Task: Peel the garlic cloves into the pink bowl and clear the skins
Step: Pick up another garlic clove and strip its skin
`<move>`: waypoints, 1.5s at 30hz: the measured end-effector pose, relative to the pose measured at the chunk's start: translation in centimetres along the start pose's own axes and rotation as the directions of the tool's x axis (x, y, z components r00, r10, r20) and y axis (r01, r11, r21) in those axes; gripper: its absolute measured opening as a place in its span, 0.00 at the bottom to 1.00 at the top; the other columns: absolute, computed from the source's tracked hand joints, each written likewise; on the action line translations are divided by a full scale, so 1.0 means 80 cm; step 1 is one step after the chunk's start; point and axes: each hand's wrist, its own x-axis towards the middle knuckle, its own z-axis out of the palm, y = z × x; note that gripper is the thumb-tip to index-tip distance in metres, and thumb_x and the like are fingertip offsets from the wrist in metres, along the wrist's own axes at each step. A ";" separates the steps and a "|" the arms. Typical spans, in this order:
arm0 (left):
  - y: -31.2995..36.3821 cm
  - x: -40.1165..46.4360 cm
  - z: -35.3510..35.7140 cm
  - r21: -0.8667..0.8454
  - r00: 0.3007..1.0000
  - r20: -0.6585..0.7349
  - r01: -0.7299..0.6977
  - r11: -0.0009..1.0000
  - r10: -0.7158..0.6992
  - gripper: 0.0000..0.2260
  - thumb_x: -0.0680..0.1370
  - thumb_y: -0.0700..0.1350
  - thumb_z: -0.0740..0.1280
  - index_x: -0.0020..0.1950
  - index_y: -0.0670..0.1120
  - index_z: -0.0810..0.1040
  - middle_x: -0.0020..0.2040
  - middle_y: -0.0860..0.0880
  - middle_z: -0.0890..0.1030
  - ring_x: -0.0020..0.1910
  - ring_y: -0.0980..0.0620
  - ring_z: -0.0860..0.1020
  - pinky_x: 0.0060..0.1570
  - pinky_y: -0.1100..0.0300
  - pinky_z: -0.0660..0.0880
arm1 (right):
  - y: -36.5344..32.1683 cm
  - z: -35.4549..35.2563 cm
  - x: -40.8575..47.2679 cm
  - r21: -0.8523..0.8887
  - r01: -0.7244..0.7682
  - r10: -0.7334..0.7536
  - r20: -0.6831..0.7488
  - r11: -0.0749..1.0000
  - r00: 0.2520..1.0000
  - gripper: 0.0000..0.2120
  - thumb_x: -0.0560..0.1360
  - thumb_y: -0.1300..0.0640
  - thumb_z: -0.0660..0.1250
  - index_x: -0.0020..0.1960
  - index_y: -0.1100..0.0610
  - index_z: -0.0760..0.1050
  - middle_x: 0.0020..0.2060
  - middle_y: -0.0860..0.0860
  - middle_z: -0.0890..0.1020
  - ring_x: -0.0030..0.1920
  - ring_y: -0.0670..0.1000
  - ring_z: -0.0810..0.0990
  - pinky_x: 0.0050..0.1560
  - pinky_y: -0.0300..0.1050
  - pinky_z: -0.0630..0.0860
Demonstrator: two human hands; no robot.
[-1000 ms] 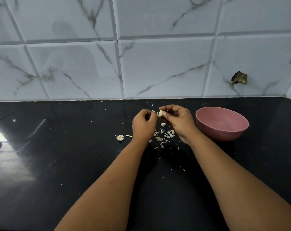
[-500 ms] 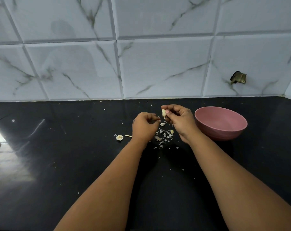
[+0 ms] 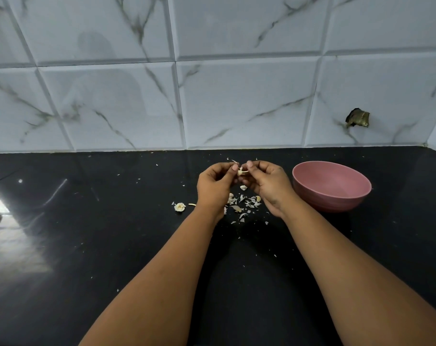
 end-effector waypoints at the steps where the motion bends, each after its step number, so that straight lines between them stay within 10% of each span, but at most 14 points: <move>1: -0.001 0.002 -0.002 0.001 1.000 -0.018 -0.019 1.000 0.020 0.03 0.76 0.34 0.71 0.47 0.40 0.80 0.39 0.47 0.82 0.38 0.55 0.81 0.43 0.63 0.79 | -0.001 -0.001 0.000 -0.020 0.002 -0.001 0.006 1.000 1.000 0.07 0.76 0.56 0.69 0.46 0.60 0.80 0.38 0.53 0.85 0.38 0.48 0.83 0.40 0.38 0.80; 8: 0.000 0.004 -0.008 -0.050 0.999 -0.036 -0.021 0.999 0.020 0.07 0.72 0.36 0.75 0.47 0.41 0.80 0.42 0.46 0.84 0.45 0.53 0.84 0.49 0.62 0.79 | 0.003 -0.008 0.000 -0.320 0.143 -0.137 0.041 0.937 0.990 0.04 0.69 0.59 0.77 0.42 0.55 0.83 0.34 0.52 0.84 0.37 0.48 0.81 0.42 0.40 0.79; 19: 0.001 0.002 -0.004 -0.164 0.989 0.145 0.036 0.986 -0.012 0.04 0.75 0.32 0.70 0.45 0.40 0.81 0.40 0.47 0.84 0.42 0.53 0.83 0.45 0.63 0.79 | -0.014 -0.013 -0.002 0.062 -0.079 0.074 0.078 0.995 0.994 0.05 0.71 0.66 0.72 0.37 0.60 0.83 0.33 0.53 0.84 0.33 0.46 0.82 0.34 0.35 0.77; 32: 0.004 0.002 -0.004 -0.196 0.980 0.191 0.101 0.975 -0.064 0.05 0.76 0.32 0.68 0.46 0.40 0.81 0.40 0.48 0.84 0.42 0.53 0.82 0.46 0.64 0.79 | -0.013 -0.021 0.003 0.122 -0.164 0.146 0.143 0.979 0.979 0.08 0.75 0.66 0.67 0.39 0.62 0.83 0.32 0.54 0.82 0.31 0.46 0.80 0.31 0.35 0.76; 37: 0.001 0.003 -0.005 -0.184 0.980 0.180 0.123 0.975 -0.089 0.05 0.78 0.32 0.67 0.48 0.40 0.81 0.40 0.49 0.85 0.42 0.54 0.83 0.44 0.65 0.79 | -0.008 -0.013 0.002 -0.021 -0.076 0.078 0.094 0.997 0.993 0.12 0.76 0.64 0.67 0.35 0.58 0.83 0.30 0.52 0.82 0.31 0.45 0.79 0.32 0.35 0.76; 41: -0.001 0.002 -0.003 -0.162 0.979 0.179 0.128 0.979 -0.098 0.06 0.75 0.33 0.70 0.51 0.39 0.80 0.40 0.48 0.85 0.41 0.54 0.84 0.44 0.65 0.79 | 0.001 -0.011 0.004 -0.548 0.146 -0.181 -0.008 0.823 0.984 0.06 0.76 0.57 0.70 0.42 0.58 0.82 0.37 0.56 0.84 0.37 0.54 0.82 0.40 0.45 0.78; 45: -0.004 0.006 -0.004 -0.180 0.987 0.139 0.108 0.978 -0.084 0.10 0.74 0.28 0.68 0.52 0.38 0.80 0.44 0.44 0.85 0.46 0.51 0.84 0.48 0.61 0.80 | -0.002 -0.009 0.004 -0.579 0.256 -0.309 0.008 0.774 0.951 0.07 0.76 0.59 0.69 0.40 0.53 0.82 0.35 0.50 0.85 0.35 0.44 0.82 0.34 0.34 0.77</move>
